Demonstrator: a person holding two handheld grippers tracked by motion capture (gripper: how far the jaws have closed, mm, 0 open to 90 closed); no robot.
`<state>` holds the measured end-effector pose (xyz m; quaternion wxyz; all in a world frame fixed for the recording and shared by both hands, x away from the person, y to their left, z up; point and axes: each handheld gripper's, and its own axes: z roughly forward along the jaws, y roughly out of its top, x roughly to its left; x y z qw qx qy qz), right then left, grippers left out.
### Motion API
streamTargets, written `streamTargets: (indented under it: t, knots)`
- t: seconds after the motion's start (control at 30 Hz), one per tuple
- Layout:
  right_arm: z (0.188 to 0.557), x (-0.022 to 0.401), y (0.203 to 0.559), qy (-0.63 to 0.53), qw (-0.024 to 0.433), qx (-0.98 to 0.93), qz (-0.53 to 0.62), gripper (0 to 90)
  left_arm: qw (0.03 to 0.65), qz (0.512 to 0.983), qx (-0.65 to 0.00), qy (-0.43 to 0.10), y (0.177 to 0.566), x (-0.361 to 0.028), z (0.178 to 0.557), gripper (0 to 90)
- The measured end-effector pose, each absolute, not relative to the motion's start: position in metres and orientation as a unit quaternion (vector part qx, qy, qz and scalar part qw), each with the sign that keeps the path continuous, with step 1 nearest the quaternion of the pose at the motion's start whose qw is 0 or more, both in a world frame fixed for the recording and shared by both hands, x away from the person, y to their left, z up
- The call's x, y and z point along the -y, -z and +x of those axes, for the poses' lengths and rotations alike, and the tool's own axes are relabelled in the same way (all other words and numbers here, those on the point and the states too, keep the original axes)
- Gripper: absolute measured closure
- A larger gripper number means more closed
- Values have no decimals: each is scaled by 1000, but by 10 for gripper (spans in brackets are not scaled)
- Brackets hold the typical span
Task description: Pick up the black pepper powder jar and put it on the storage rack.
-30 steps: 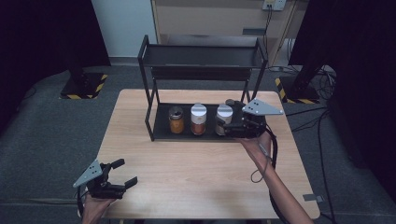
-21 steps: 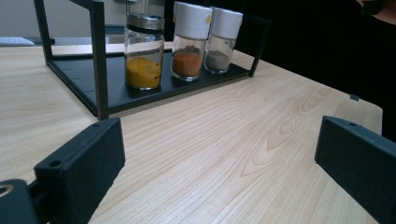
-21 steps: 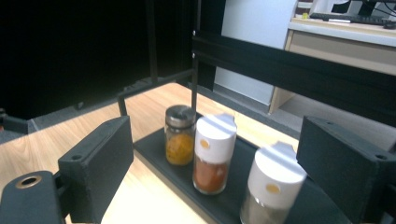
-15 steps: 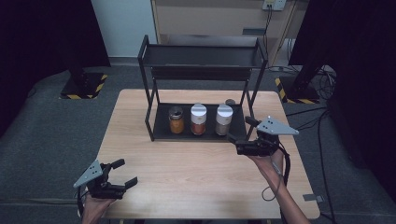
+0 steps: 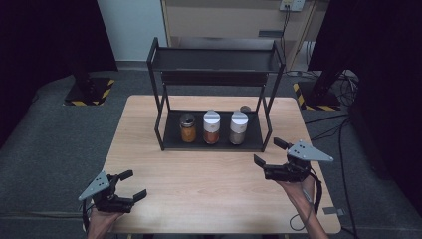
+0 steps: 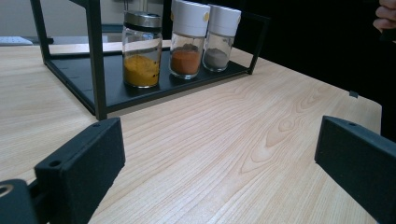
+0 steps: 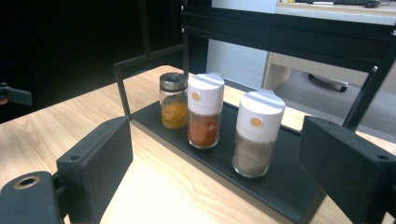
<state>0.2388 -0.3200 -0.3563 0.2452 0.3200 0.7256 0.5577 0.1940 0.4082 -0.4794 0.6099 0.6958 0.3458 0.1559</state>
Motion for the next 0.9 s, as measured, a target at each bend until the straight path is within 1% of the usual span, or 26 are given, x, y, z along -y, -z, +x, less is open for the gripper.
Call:
streamTargets:
  t: [0.5, 0.8, 0.9]
  knots:
    - [206, 354, 379, -541, 255, -718, 356, 103, 609, 696, -348, -156, 479, -408, 194, 10]
    - [194, 367, 396, -531, 261, -711, 381, 103, 608, 696, -348, -156, 479, -407, 194, 10]
    - [191, 370, 403, -525, 256, -714, 386, 103, 608, 696, -348, -156, 479, -407, 194, 10]
